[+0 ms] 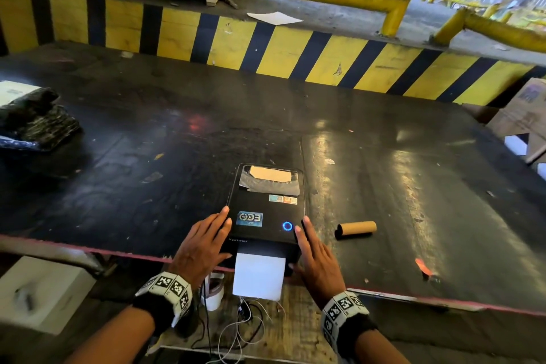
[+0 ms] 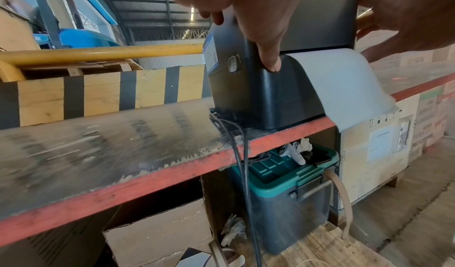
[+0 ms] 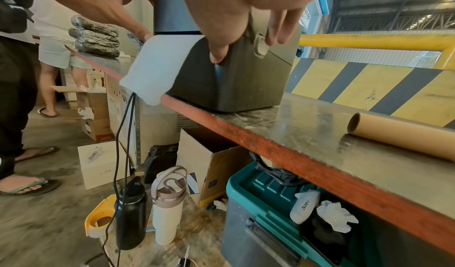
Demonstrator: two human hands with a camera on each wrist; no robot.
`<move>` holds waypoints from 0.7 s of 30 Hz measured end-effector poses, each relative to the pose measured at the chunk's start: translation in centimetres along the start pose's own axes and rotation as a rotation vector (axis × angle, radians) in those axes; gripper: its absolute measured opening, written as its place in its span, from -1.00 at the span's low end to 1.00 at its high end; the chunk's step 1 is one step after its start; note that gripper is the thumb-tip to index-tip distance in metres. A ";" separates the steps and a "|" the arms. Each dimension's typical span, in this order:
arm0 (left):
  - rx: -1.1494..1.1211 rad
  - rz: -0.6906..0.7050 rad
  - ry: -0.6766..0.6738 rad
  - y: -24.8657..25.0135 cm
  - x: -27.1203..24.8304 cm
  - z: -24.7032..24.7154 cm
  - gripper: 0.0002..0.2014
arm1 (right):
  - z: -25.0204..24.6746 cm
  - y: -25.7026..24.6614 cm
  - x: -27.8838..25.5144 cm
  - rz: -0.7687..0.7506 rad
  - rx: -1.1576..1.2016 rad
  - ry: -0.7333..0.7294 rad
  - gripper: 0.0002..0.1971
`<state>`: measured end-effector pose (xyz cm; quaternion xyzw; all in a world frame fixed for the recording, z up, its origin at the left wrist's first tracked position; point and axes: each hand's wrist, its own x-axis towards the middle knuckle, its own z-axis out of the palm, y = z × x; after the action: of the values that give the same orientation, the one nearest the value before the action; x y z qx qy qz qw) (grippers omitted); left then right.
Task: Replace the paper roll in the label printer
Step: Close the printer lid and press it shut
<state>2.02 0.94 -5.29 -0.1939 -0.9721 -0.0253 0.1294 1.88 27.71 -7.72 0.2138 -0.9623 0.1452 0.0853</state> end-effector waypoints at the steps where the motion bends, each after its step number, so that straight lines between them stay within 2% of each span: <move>1: 0.000 -0.002 -0.001 -0.1 0.0 0.0 -0.04 | 0.0 0.0 0.0 -0.001 0.006 0.001 0.04; 21: 0.000 -0.028 -0.025 0.2 0.0 -0.2 -0.03 | -0.9 -0.2 0.4 0.091 0.075 -0.160 -0.13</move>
<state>2.13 1.16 -5.13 -0.1807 -0.9763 -0.0246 0.1168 1.72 27.63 -6.70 0.1836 -0.9686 0.1673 -0.0066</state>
